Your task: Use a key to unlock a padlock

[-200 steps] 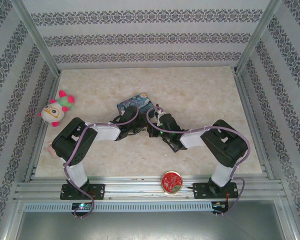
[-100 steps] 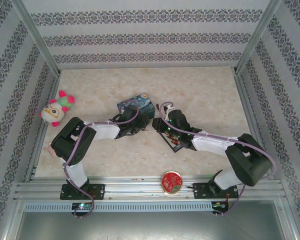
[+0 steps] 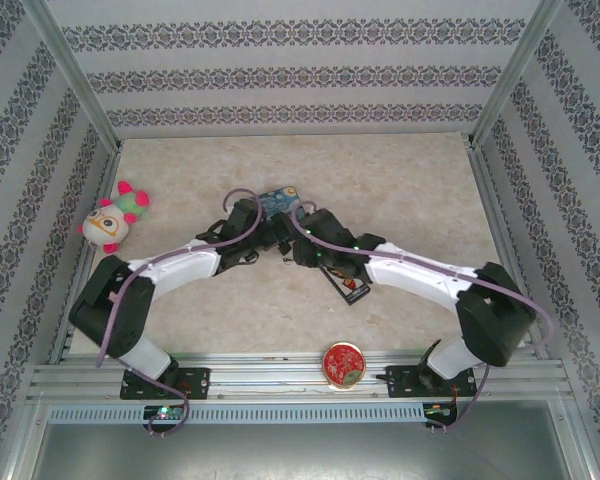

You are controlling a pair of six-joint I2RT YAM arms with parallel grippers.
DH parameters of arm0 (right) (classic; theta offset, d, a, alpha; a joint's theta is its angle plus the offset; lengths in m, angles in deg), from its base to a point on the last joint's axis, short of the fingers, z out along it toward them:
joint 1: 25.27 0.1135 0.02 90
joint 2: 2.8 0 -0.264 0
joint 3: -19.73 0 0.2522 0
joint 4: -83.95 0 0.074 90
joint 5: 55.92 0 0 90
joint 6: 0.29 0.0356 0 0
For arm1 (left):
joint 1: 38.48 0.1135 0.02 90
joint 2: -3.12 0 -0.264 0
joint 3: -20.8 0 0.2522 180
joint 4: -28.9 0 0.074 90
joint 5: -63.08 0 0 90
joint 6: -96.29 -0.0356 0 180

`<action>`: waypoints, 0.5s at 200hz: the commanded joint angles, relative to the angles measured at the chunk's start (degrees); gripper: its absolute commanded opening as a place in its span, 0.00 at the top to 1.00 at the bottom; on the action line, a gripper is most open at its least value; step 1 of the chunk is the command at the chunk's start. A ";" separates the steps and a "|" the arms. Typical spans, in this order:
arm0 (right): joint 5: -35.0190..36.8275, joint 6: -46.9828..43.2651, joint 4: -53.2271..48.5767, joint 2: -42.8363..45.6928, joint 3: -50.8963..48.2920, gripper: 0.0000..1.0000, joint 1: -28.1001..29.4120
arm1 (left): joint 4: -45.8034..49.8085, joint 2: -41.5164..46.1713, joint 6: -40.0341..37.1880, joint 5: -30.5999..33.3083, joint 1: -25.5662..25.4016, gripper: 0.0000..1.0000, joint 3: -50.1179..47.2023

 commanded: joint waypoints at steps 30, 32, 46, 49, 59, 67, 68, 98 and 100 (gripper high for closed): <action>4.76 1.12 -12.30 -12.93 11.70 0.53 2.87 | 8.52 14.89 -3.54 12.69 4.85 0.01 -6.93; 4.75 1.17 -12.38 -13.34 12.09 0.54 2.87 | 8.57 15.52 -3.61 12.90 5.00 0.01 -7.23; 5.01 1.30 -12.90 -16.32 14.55 0.53 3.11 | 9.33 19.23 -3.86 14.37 6.09 0.01 -9.27; 5.01 1.38 -13.07 -17.02 15.13 0.52 3.13 | 9.52 19.88 -3.94 14.67 6.44 0.01 -9.66; 5.27 1.54 -13.66 -19.11 16.93 0.52 3.13 | 10.06 22.12 -4.32 15.63 6.96 0.01 -10.78; 5.68 1.56 -14.02 -20.64 18.35 0.50 3.22 | 10.08 23.61 -4.66 16.30 7.17 0.01 -11.74; 5.74 1.56 -14.09 -20.82 18.43 0.50 3.22 | 10.01 23.77 -4.68 16.36 7.26 0.01 -11.84; 8.50 1.52 -16.76 -26.35 24.38 0.46 3.22 | 8.22 27.02 -4.36 16.09 8.32 0.01 -15.15; 8.70 1.49 -16.99 -26.71 24.82 0.46 3.22 | 8.13 27.01 -4.28 15.97 8.40 0.01 -15.31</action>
